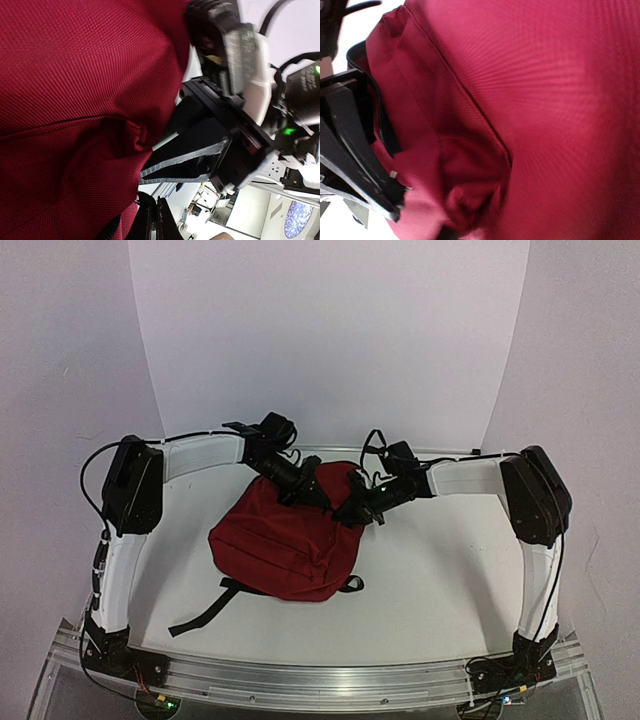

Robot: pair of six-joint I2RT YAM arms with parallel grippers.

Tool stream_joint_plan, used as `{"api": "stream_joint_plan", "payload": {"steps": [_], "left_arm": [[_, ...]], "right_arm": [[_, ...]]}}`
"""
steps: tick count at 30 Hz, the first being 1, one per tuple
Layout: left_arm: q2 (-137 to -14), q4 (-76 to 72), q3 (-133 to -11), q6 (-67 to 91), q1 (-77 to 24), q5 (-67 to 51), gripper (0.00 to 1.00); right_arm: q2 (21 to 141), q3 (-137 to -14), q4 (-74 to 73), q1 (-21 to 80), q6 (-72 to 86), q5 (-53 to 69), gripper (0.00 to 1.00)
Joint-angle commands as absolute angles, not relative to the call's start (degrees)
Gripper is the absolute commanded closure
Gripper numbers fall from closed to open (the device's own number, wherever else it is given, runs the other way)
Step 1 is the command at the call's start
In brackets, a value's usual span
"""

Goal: Pack the student bag
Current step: Zip the student bag at the center of the board.

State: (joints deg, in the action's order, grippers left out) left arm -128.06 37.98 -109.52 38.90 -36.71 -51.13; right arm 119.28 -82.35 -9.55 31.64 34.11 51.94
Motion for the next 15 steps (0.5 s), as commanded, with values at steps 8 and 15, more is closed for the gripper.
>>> {"api": "stream_joint_plan", "payload": {"steps": [8, 15], "left_arm": [[-125.8, 61.3, -114.9, 33.3, -31.8, -30.0, 1.00], [-123.7, 68.6, -114.8, 30.8, -28.9, -21.4, 1.00]], "right_arm": [[113.8, -76.6, -9.8, 28.2, 27.5, 46.6, 1.00], [113.4, -75.3, -15.7, 25.5, 22.1, 40.2, 1.00]]}}
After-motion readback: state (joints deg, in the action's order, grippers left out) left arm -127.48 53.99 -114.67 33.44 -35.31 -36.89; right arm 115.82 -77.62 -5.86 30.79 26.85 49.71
